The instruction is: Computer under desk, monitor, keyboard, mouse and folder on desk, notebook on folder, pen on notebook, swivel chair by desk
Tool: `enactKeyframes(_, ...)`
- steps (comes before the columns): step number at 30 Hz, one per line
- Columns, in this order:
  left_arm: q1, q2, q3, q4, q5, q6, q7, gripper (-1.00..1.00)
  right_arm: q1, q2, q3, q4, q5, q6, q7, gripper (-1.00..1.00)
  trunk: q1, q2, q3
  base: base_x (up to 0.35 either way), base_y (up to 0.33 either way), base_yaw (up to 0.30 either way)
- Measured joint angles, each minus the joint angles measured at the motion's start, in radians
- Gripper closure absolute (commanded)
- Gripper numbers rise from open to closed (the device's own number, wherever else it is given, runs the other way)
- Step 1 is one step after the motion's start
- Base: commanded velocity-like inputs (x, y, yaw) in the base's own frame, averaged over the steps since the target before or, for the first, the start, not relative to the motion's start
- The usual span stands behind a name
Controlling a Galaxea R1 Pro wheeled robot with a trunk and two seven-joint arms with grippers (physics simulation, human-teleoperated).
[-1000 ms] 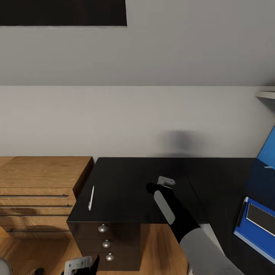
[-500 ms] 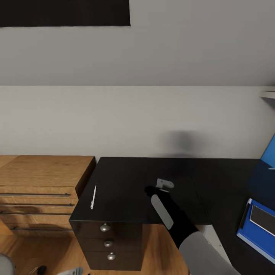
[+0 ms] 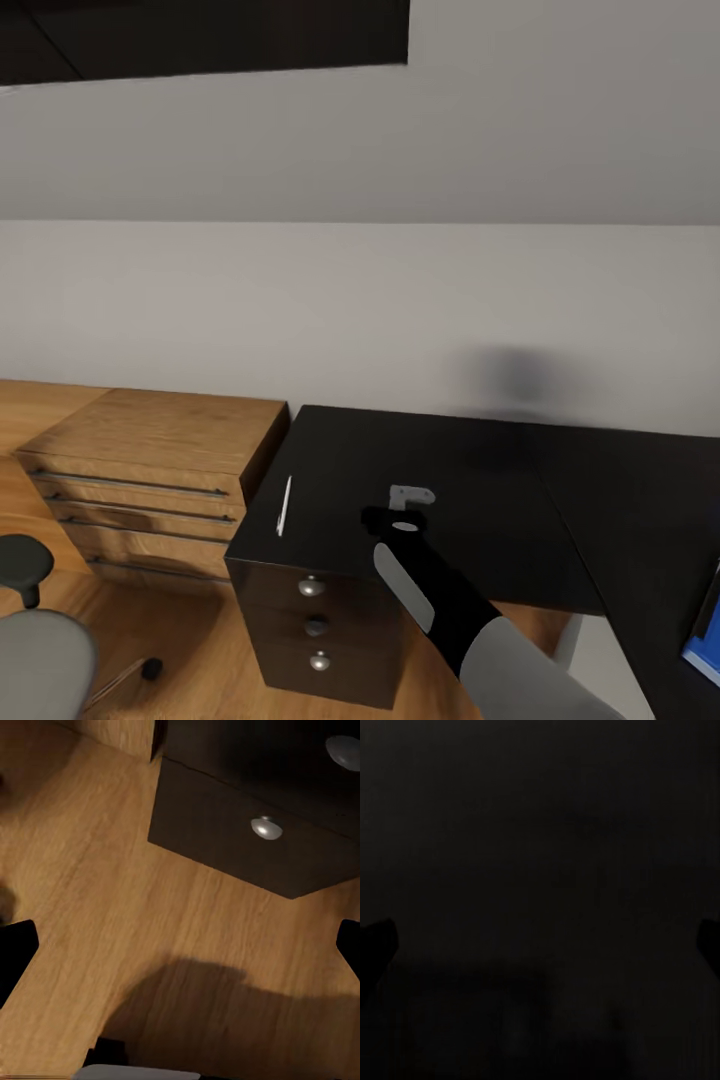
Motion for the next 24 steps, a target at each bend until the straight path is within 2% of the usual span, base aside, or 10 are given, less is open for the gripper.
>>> enactKeyframes(1,0.0,0.0,0.0,0.0,0.0,0.0,0.0,-1.0,0.0,0.0,0.0,0.0,0.0,0.0,0.0,-1.0,0.0,0.0,-0.001,0.0,0.0,0.265)
enactKeyframes(2,0.0,-0.001,0.0,0.004,0.0,-0.014,0.0,-1.0,0.001,0.0,0.055,0.009,0.001,-0.006,0.0,-1.0,0.0,0.0,-0.001,0.0,0.0,0.261)
enactKeyframes(3,0.0,0.0,0.0,0.005,0.0,-0.018,0.0,-1.0,0.0,0.0,0.079,0.014,0.002,-0.009,0.0,-1.0,0.0,0.0,-0.002,0.0,0.0,0.26)
enactKeyframes(6,0.0,-0.001,0.0,0.006,0.001,-0.024,0.001,-1.0,0.0,0.0,0.111,0.039,0.004,-0.013,0.001,-1.0,0.0,0.0,-0.004,0.0,0.0,0.257)
enactKeyframes(12,0.0,-0.002,0.0,0.006,0.0,-0.028,0.001,-1.0,0.0,0.0,0.119,0.049,0.006,-0.015,0.002,-1.0,0.0,0.0,-0.009,0.031,0.013,0.255)
enactKeyframes(24,0.0,-0.002,-0.001,0.006,-0.001,-0.057,0.001,-1.0,0.0,0.0,0.12,0.052,0.007,-0.02,0.004,-1.0,0.0,0.0,-0.019,0.198,0.168,0.25)
